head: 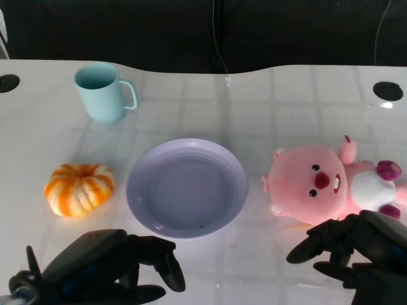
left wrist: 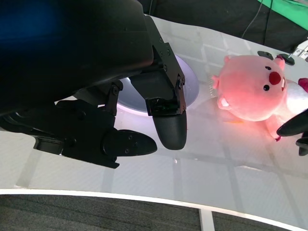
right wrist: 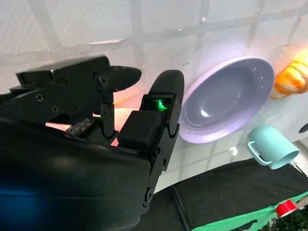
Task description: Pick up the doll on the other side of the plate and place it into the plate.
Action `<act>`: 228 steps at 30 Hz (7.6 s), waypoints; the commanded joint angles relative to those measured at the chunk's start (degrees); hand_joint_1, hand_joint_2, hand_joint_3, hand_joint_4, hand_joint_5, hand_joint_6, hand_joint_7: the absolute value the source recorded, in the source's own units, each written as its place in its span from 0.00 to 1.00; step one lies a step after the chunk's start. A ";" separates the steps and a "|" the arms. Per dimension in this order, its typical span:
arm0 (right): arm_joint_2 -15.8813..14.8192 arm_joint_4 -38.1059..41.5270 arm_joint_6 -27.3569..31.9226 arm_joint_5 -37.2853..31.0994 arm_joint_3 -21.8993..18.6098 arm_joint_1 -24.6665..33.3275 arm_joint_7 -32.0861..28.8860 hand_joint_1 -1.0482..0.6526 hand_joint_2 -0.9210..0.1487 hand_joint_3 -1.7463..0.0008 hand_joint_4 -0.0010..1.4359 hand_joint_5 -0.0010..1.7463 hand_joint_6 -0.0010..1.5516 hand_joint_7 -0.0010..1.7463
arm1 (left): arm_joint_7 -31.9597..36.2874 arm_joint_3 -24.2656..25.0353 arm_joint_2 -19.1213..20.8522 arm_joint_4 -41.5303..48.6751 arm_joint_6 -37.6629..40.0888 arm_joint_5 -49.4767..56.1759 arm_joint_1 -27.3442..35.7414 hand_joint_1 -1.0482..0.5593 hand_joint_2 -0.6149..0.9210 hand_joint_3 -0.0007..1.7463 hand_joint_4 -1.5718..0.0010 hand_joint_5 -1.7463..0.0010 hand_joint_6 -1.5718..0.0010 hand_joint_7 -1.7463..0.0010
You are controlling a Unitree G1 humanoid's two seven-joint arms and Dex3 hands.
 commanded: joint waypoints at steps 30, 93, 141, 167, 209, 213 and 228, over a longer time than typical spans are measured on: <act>-0.08 3.07 -0.98 -0.37 -0.42 -2.33 -1.17 0.61 0.44 0.38 0.58 0.90 0.53 0.64 | 0.55 0.91 -0.22 -2.03 1.17 0.94 2.73 0.56 1.00 0.19 0.56 0.09 0.50 0.51; 1.10 52.38 9.63 -19.34 9.68 -32.17 -11.38 0.23 0.00 0.98 0.15 0.10 0.22 0.01 | -0.87 -0.23 -0.12 -9.01 5.04 4.37 6.45 0.54 1.00 0.18 0.58 0.14 0.51 0.52; 6.69 49.22 -6.55 -3.79 3.65 -37.32 -33.71 0.53 0.57 0.18 0.66 1.00 0.52 1.00 | -0.33 -0.70 -0.42 -6.79 4.50 4.95 5.36 0.56 1.00 0.15 0.57 0.16 0.48 0.55; 23.67 60.87 -7.82 -9.29 14.38 -48.63 -31.51 0.52 0.46 0.37 0.65 1.00 0.49 1.00 | -0.27 -1.31 -0.36 -7.03 3.94 5.25 5.71 0.55 1.00 0.15 0.57 0.17 0.47 0.57; 3.82 18.24 -6.71 -6.14 9.64 -27.27 -4.35 0.27 0.00 0.87 0.17 0.31 0.24 0.06 | -0.07 -3.89 -0.76 -7.66 5.62 8.27 4.08 0.53 1.00 0.17 0.57 0.16 0.48 0.57; 4.19 14.91 -8.76 -5.03 6.50 -21.31 -8.41 0.33 0.00 0.89 0.28 0.47 0.34 0.09 | 0.69 -3.61 -1.07 -6.94 4.67 7.72 4.13 0.54 1.00 0.16 0.56 0.16 0.47 0.57; 2.10 -0.41 -5.87 12.50 -5.24 0.35 -2.37 0.62 0.35 0.45 0.58 0.85 0.57 0.57 | 0.55 -2.90 -0.89 -5.28 3.81 7.18 2.70 0.54 1.00 0.16 0.56 0.15 0.47 0.57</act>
